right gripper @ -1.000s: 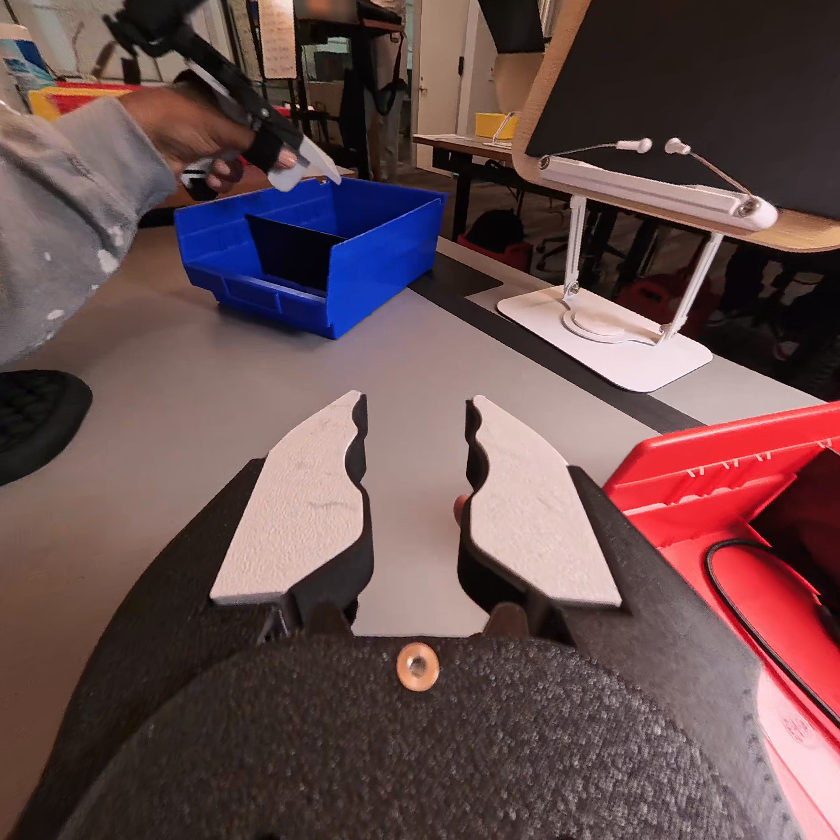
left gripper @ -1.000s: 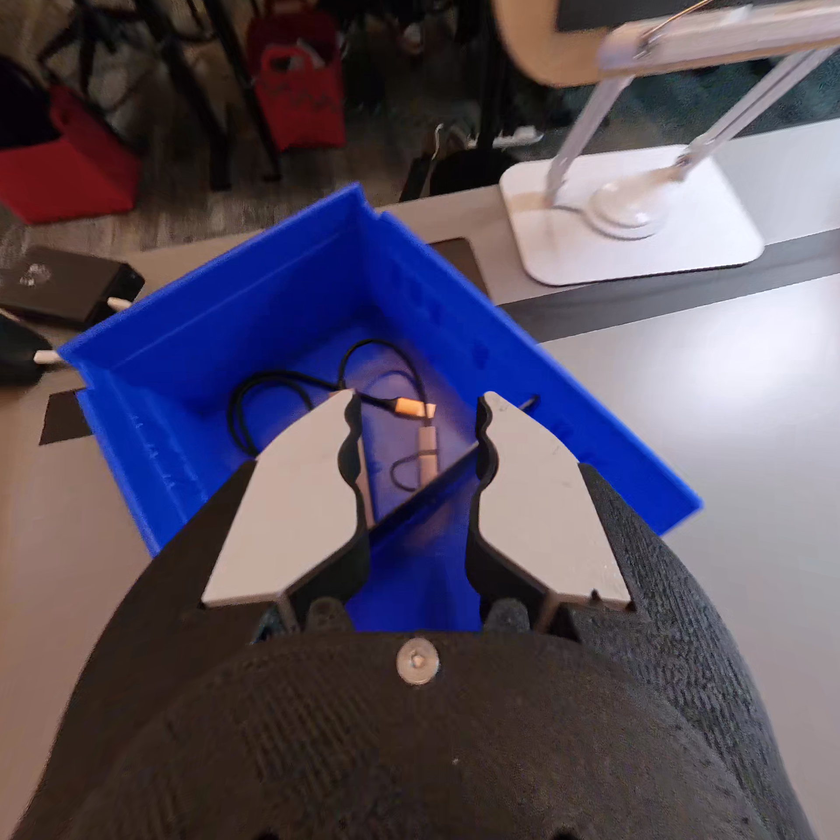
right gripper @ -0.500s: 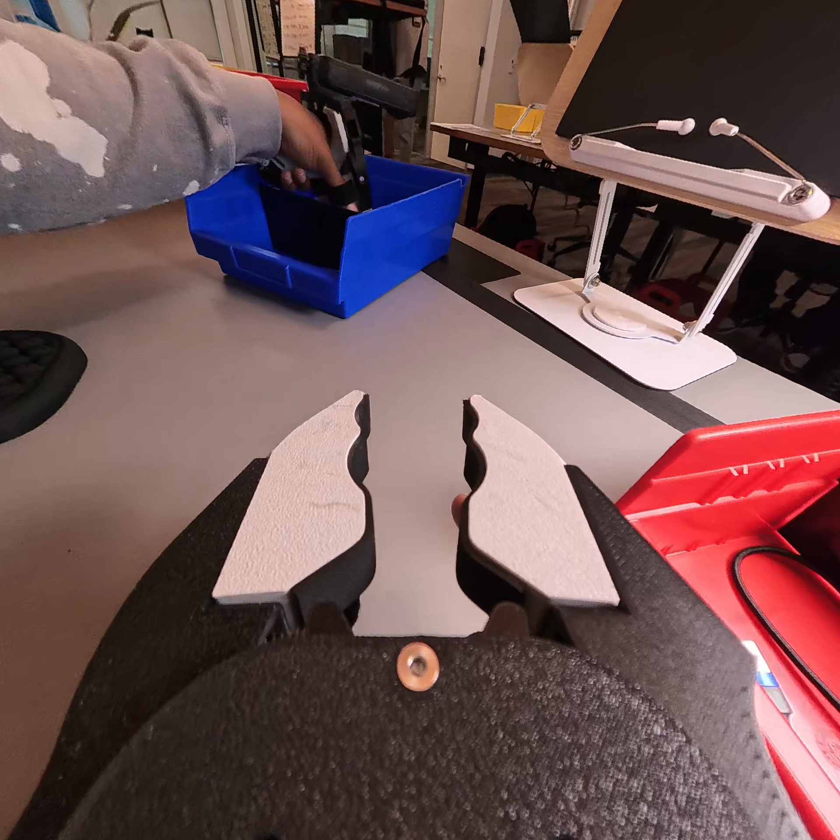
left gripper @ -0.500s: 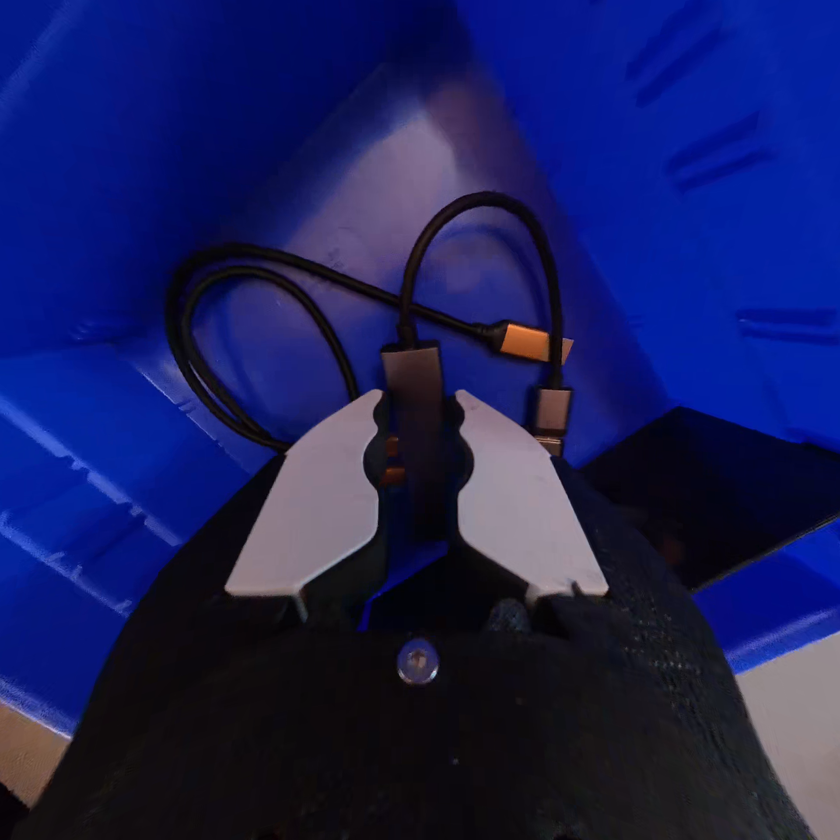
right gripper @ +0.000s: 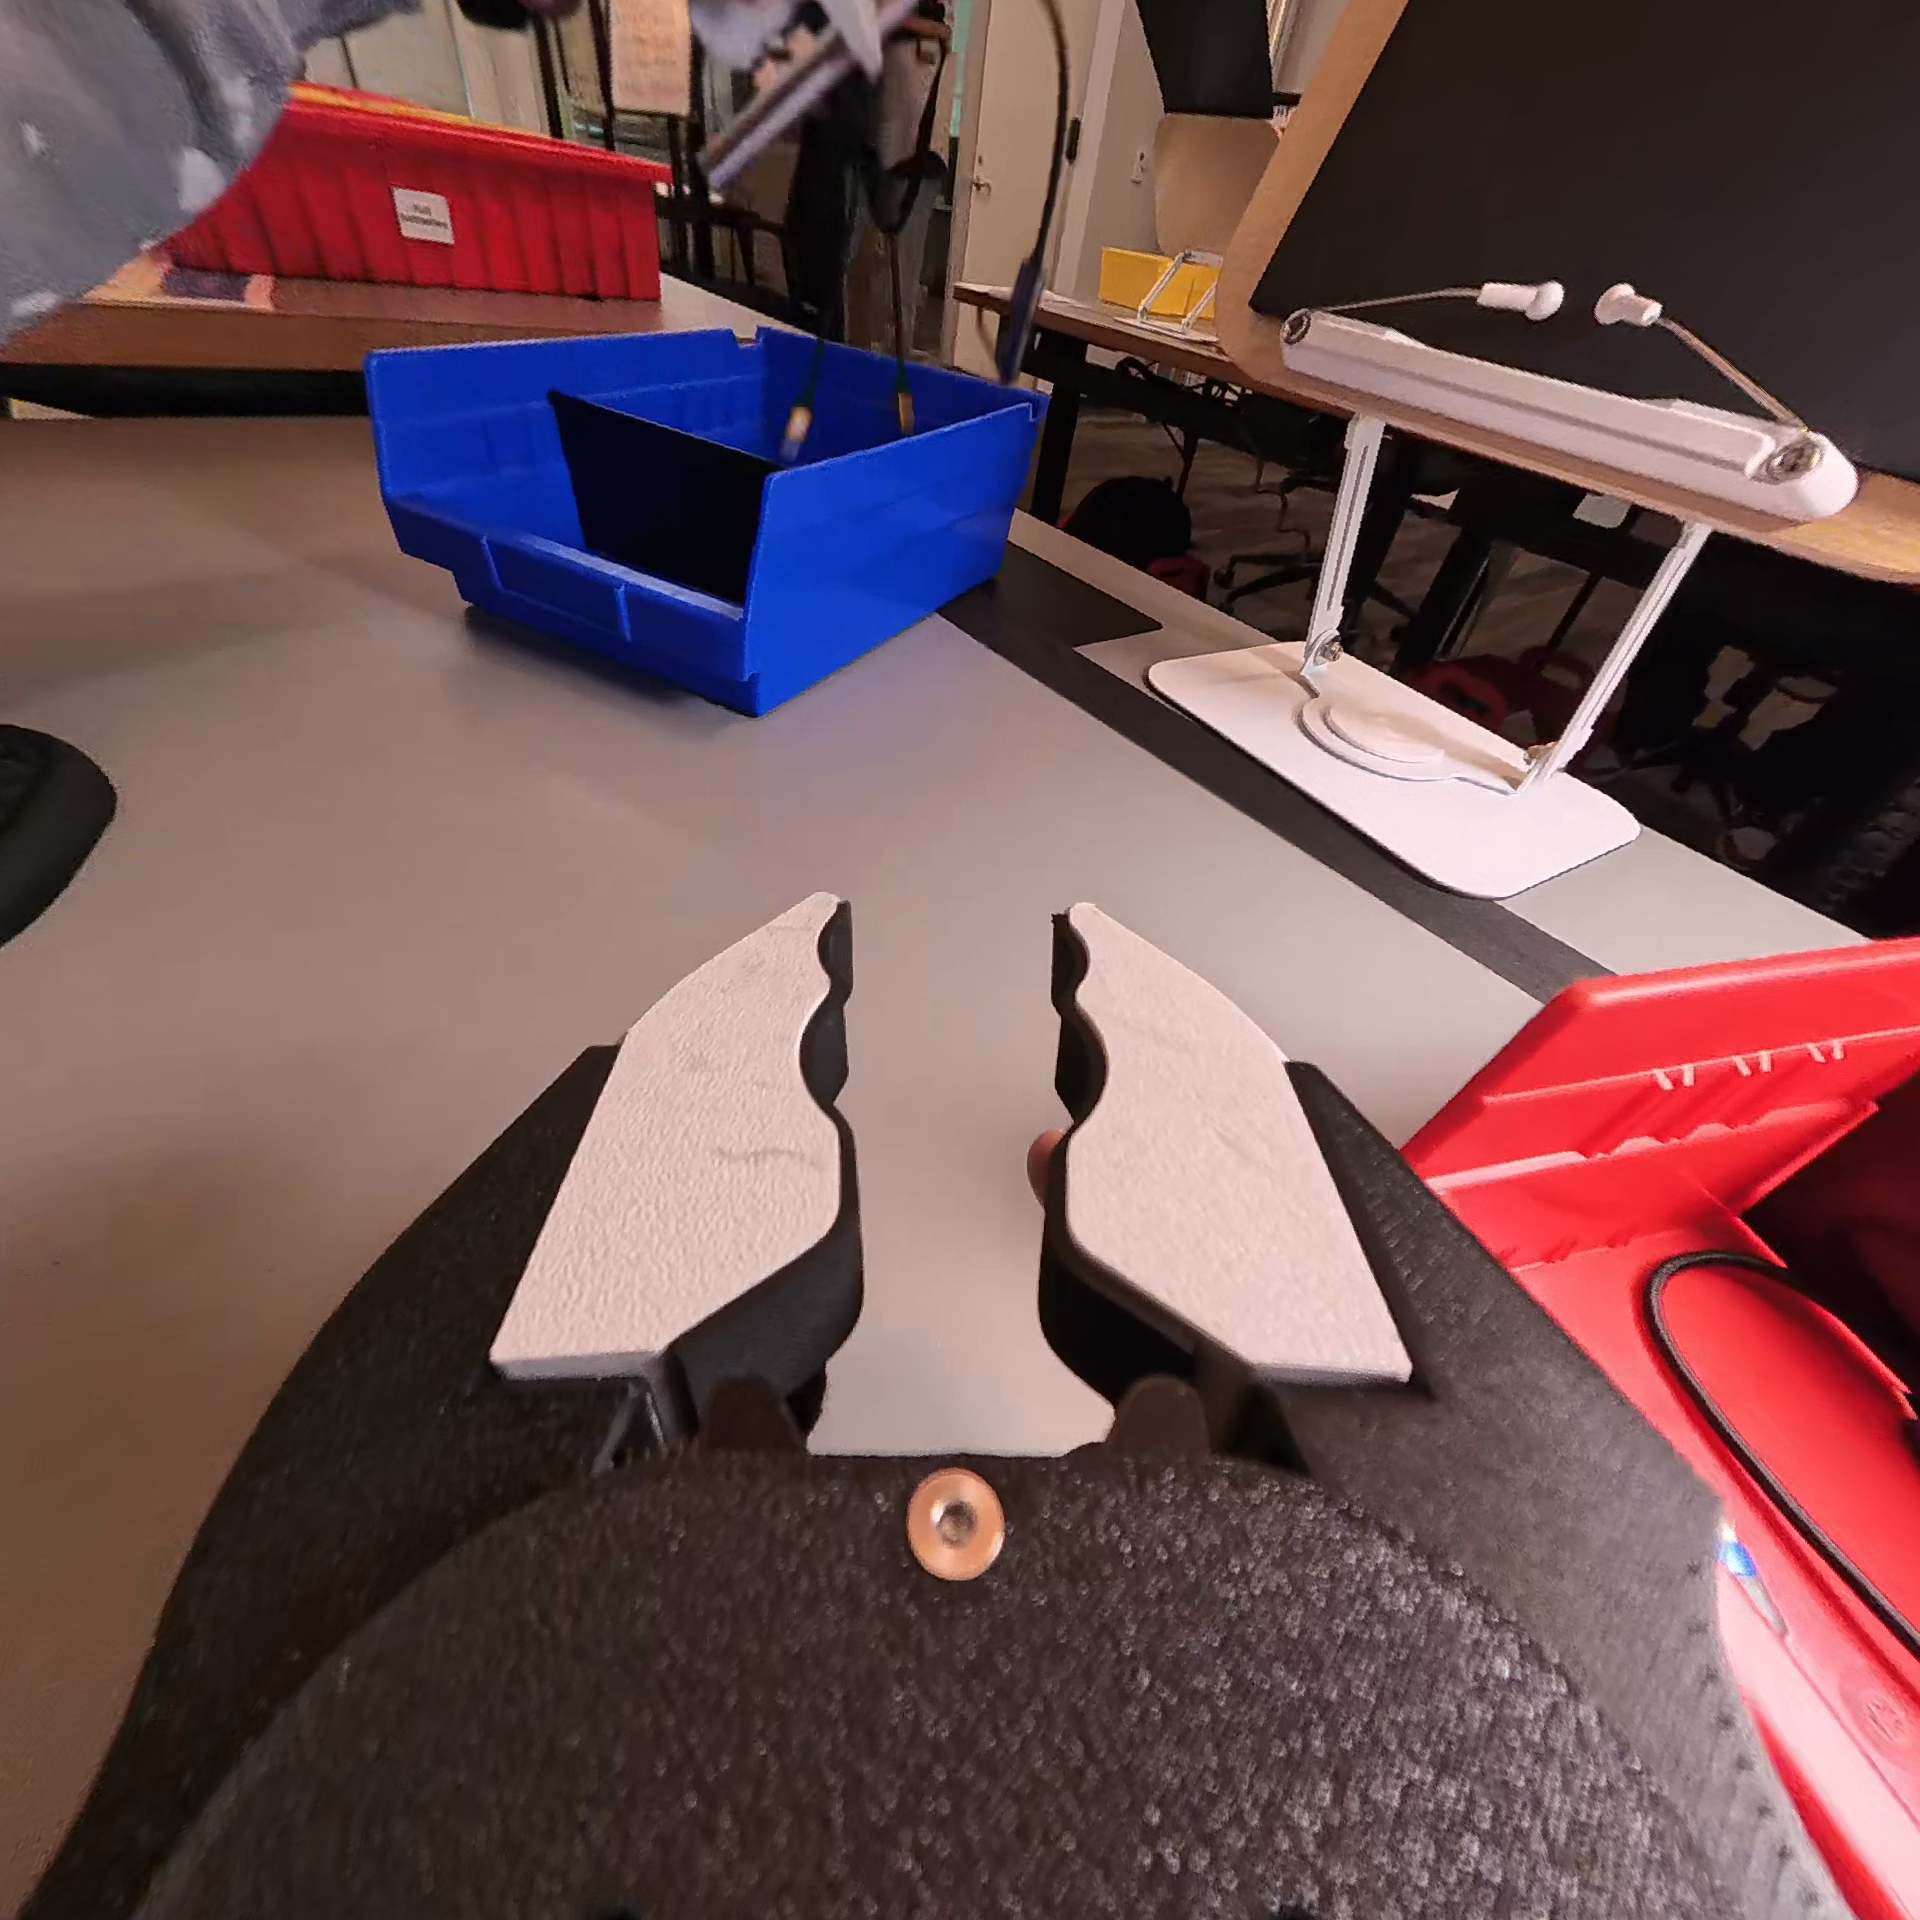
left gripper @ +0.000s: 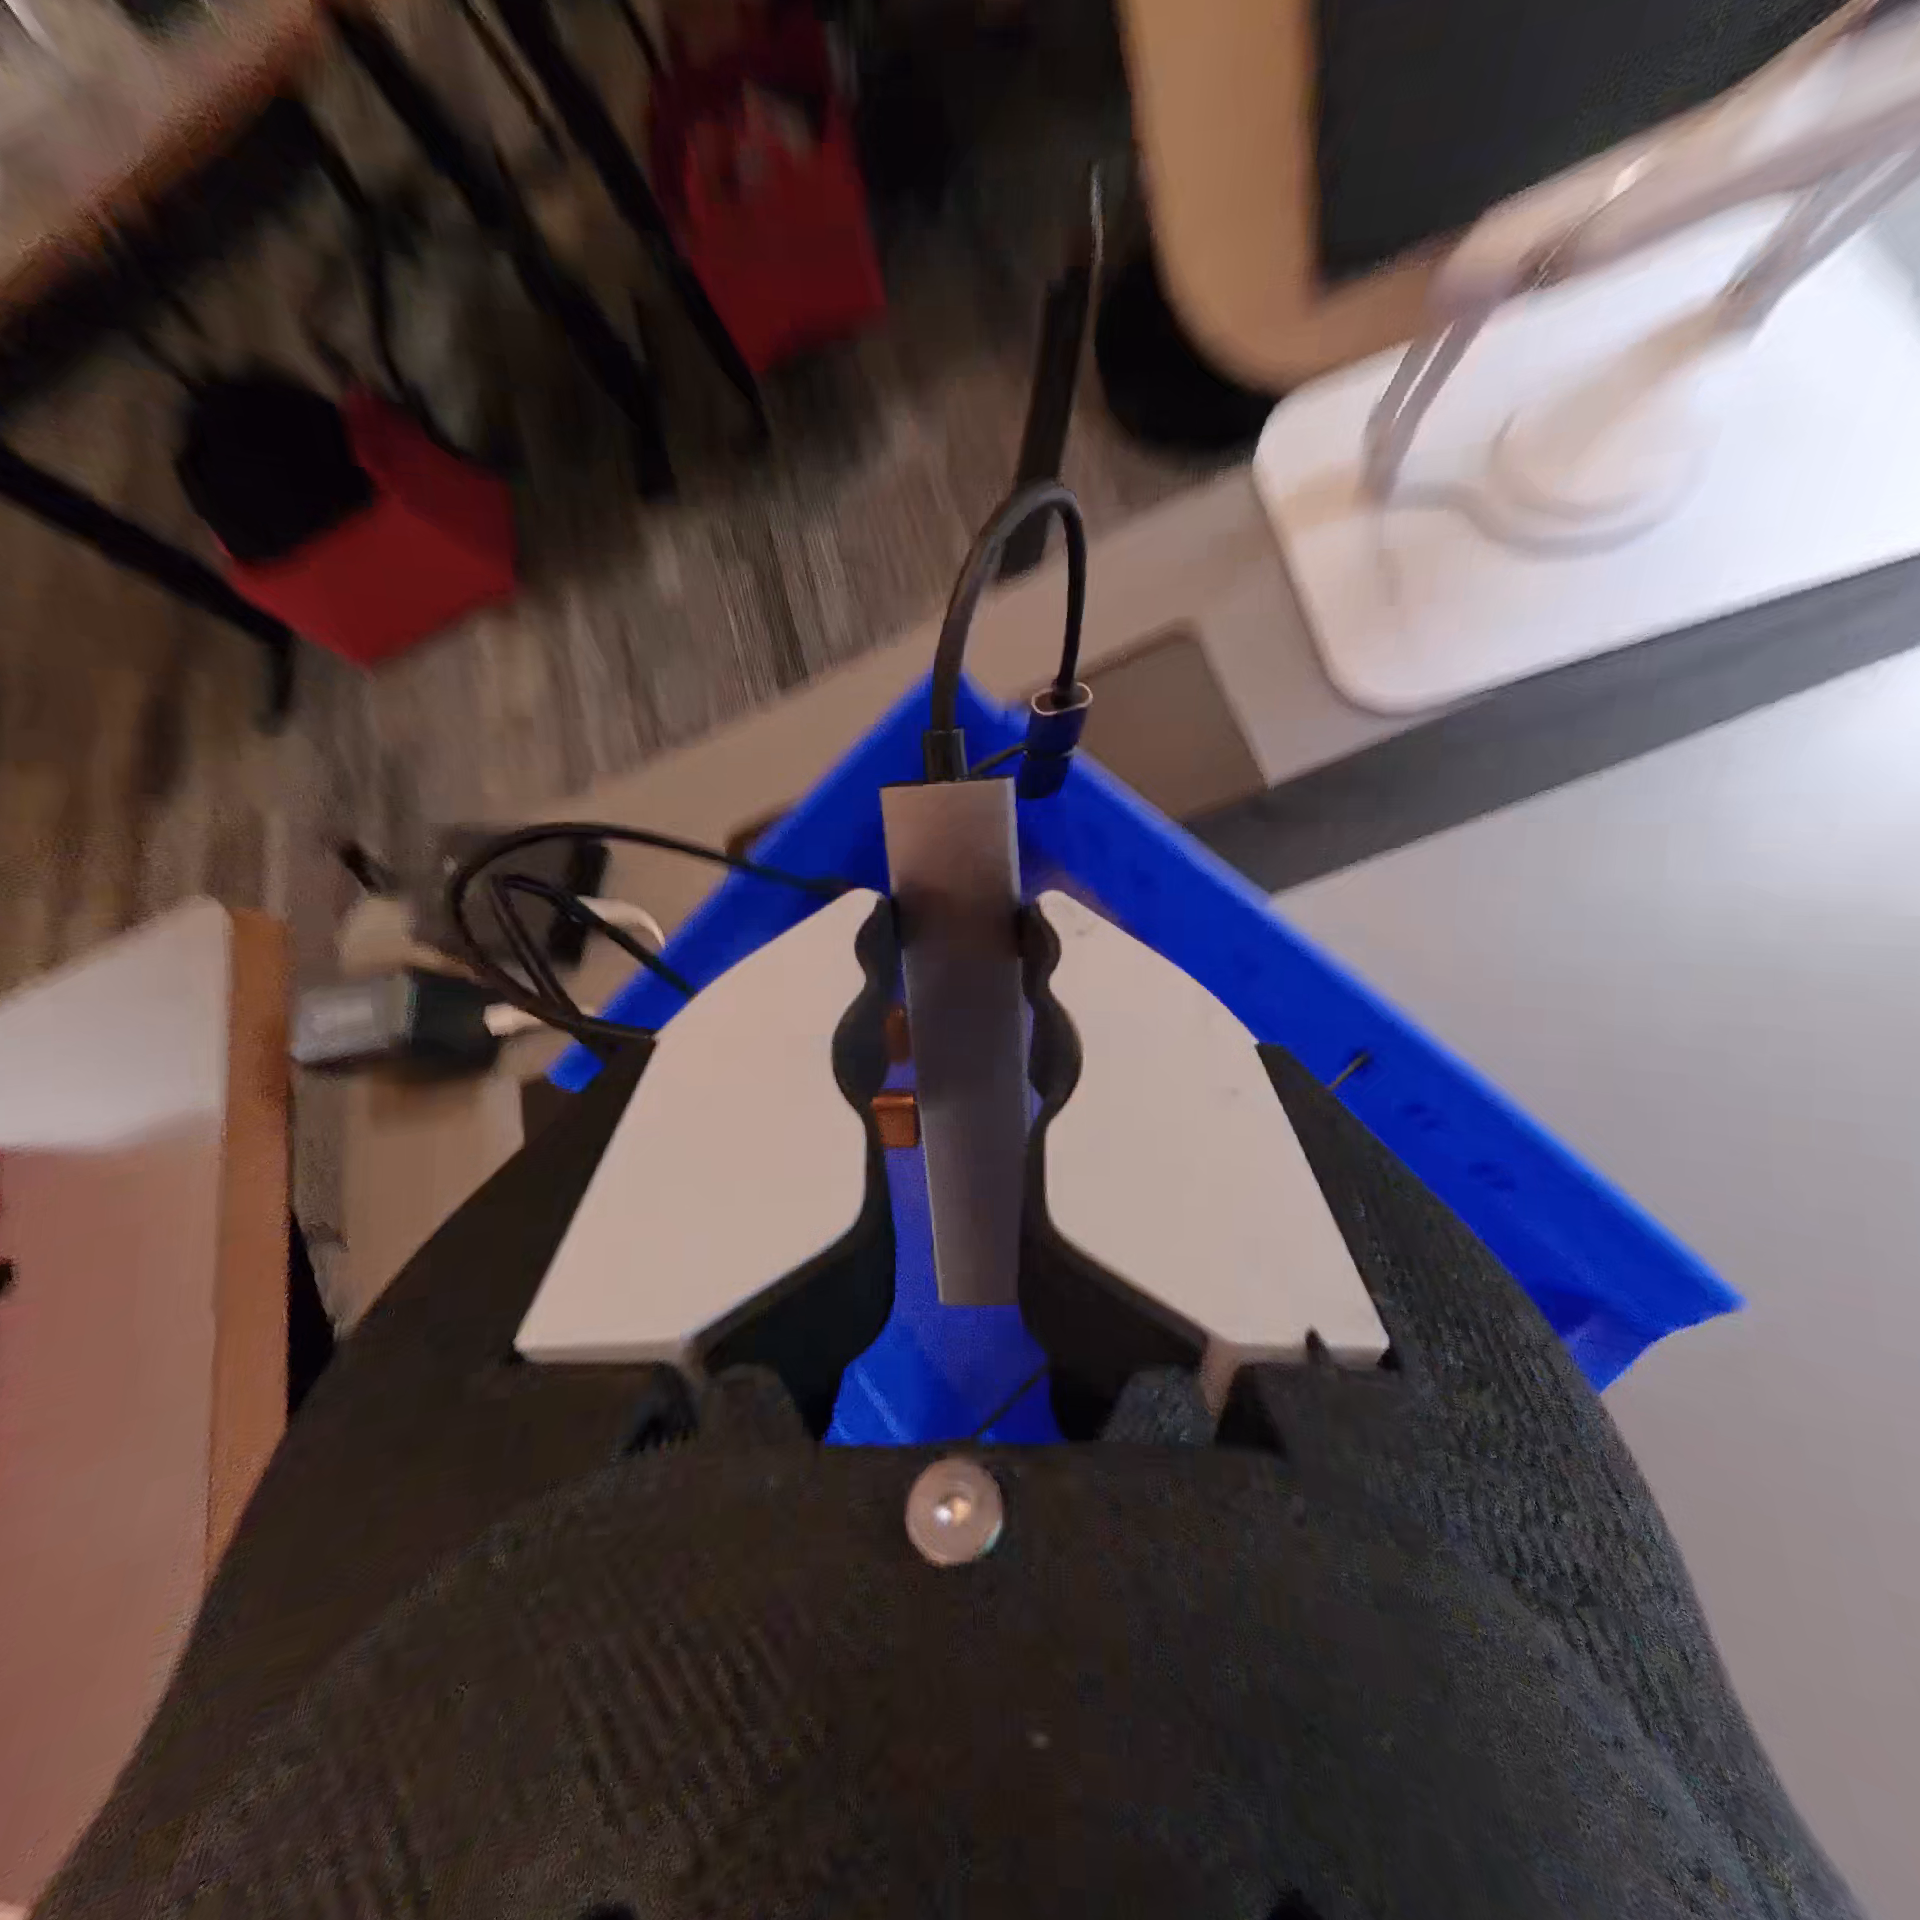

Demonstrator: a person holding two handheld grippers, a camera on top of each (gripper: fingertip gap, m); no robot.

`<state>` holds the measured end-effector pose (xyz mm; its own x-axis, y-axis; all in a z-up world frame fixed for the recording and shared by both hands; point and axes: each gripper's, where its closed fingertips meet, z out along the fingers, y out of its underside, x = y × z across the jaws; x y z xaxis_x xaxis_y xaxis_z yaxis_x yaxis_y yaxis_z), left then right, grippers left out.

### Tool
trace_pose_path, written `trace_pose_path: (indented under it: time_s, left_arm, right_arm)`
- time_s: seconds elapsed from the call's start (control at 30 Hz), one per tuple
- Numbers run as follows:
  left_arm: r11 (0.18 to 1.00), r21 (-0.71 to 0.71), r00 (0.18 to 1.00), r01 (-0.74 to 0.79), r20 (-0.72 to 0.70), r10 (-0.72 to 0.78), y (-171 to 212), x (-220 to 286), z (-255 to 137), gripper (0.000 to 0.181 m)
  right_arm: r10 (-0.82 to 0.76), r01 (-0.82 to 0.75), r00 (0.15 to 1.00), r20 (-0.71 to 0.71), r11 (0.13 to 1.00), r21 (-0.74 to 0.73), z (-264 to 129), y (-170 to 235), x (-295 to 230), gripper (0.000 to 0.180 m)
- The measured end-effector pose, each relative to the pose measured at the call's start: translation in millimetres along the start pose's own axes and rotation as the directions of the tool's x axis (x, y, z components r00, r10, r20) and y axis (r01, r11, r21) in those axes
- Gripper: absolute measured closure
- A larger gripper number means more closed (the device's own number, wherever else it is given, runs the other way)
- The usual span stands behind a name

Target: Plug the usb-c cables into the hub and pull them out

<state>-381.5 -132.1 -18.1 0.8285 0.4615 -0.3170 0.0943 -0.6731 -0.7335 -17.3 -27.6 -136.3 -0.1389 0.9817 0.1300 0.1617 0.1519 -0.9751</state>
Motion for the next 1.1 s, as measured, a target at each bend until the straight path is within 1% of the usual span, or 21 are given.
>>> trace_pose_path:
  time_s: [0.03,0.1,0.17,0.23,0.3,0.37,0.43,0.53,0.63,0.7,0.8,0.87,0.93,0.97,1.0,1.03,1.1]
  left_arm:
    - [0.996,0.087,1.000,-0.004,0.001,0.004,-14.5,7.4,-17.9,0.157]
    - [0.970,0.244,0.999,0.009,-0.042,0.001,-36.1,28.8,-52.1,0.157]
    - [0.925,0.379,0.994,0.043,-0.113,0.000,-50.1,53.1,-83.2,0.157]
    - [0.868,0.483,0.972,0.114,-0.235,0.003,-59.1,81.4,-110.4,0.158]
    - [0.806,0.554,0.921,0.206,-0.389,0.032,-65.8,111.2,-136.1,0.157]
    - [0.753,0.585,0.830,0.301,-0.549,0.095,-68.7,141.1,-161.0,0.157]
    - [0.716,0.592,0.711,0.371,-0.677,0.190,-69.2,169.1,-184.6,0.157]
    - [0.709,0.569,0.535,0.416,-0.784,0.315,-65.6,205.5,-211.7,0.157]
    - [0.706,0.547,0.372,0.450,-0.834,0.408,-60.4,232.7,-237.8,0.157]
    - [0.712,0.526,0.259,0.465,-0.850,0.459,-55.1,246.4,-254.8,0.157]
    - [0.701,0.529,0.087,0.478,-0.823,0.561,-41.8,260.4,-282.1,0.157]
    - [0.696,0.531,-0.005,0.483,-0.794,0.608,-33.0,266.4,-296.2,0.157]
    - [0.713,0.516,-0.109,0.474,-0.769,0.629,-22.7,271.4,-307.6,0.157]
    - [0.729,0.512,-0.155,0.455,-0.760,0.631,-16.6,274.6,-310.2,0.157]
    - [0.742,0.516,-0.187,0.428,-0.752,0.632,-10.4,278.7,-310.7,0.157]
    - [0.751,0.526,-0.212,0.398,-0.744,0.634,-4.0,283.5,-310.1,0.157]
    - [0.764,0.550,-0.254,0.338,-0.728,0.636,7.9,294.7,-309.0,0.157]
  right_arm:
    - [-0.007,0.007,1.000,-0.010,1.000,0.010,1.0,-4.3,1.4,0.143]
    - [-0.029,0.030,0.999,-0.029,0.999,0.043,3.9,-22.0,4.5,0.144]
    - [-0.047,0.049,0.998,-0.032,0.995,0.091,6.3,-51.4,4.7,0.144]
    - [-0.074,0.080,0.996,-0.041,0.982,0.171,6.2,-92.1,4.3,0.145]
    - [-0.114,0.132,0.990,-0.078,0.953,0.274,0.6,-140.9,6.0,0.146]
    - [-0.142,0.180,0.982,-0.124,0.904,0.388,-12.9,-191.2,7.8,0.149]
    - [-0.145,0.198,0.979,-0.146,0.855,0.479,-29.3,-231.4,8.2,0.149]
    - [-0.142,0.206,0.977,-0.156,0.803,0.559,-51.9,-261.7,7.8,0.148]
    - [-0.149,0.210,0.977,-0.151,0.778,0.592,-69.3,-262.2,9.3,0.148]
    - [-0.160,0.209,0.978,-0.134,0.773,0.599,-79.5,-258.3,11.7,0.150]
    - [-0.204,0.186,0.979,-0.029,0.813,0.552,-84.0,-248.8,4.3,0.155]
    - [-0.290,0.243,0.957,0.025,0.843,0.480,-81.3,-239.4,-10.2,0.155]
    - [-0.409,0.379,0.912,-0.026,0.817,0.436,-79.9,-235.3,-21.1,0.154]
    - [-0.459,0.435,0.887,-0.047,0.800,0.413,-79.0,-233.6,-26.3,0.153]
    - [-0.497,0.470,0.867,-0.037,0.790,0.393,-77.5,-230.6,-33.5,0.153]
    - [-0.526,0.486,0.851,0.002,0.788,0.377,-75.4,-225.6,-42.9,0.152]
    - [-0.565,0.497,0.808,0.167,0.806,0.323,-67.9,-204.6,-68.0,0.148]
